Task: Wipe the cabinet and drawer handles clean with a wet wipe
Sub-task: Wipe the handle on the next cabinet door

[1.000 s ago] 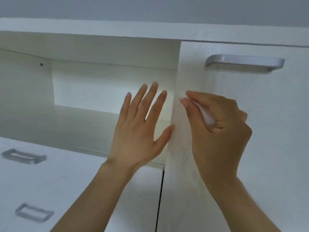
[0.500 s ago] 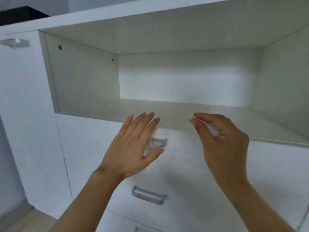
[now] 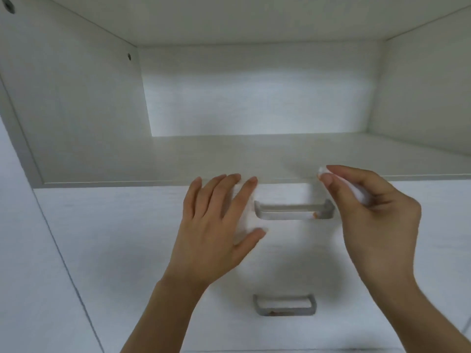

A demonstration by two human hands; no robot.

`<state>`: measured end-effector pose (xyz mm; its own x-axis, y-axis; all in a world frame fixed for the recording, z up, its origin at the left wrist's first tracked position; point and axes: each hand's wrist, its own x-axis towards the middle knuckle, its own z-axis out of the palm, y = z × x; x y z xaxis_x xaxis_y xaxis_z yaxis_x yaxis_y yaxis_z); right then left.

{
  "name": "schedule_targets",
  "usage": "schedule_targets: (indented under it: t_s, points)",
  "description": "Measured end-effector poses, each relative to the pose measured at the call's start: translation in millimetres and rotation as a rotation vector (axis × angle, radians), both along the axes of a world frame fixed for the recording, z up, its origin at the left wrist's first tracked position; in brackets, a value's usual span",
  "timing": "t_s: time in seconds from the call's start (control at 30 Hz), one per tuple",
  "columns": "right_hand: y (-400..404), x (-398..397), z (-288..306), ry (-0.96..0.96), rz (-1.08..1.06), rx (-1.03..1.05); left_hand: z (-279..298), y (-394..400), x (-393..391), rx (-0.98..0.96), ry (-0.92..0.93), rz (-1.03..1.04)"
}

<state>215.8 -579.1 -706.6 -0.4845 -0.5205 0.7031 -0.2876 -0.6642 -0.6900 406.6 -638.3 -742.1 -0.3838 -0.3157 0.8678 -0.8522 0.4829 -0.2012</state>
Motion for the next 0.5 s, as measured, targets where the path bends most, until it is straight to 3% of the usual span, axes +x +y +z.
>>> schedule_targets:
  t_s: [0.2,0.33,0.5]
  points:
    - [-3.2,2.5,-3.5,0.029,-0.048,0.073,0.3,-5.4,-5.5,-0.031,0.088,-0.035]
    - [-1.6,-7.7,-16.5,0.035,-0.046,0.015,-0.5,-11.4,-6.7,-0.084,0.115,-0.015]
    - [0.7,-27.7,-27.8,-0.017,0.036,0.028,-4.1,-7.4,-16.5,-0.115,0.169,0.014]
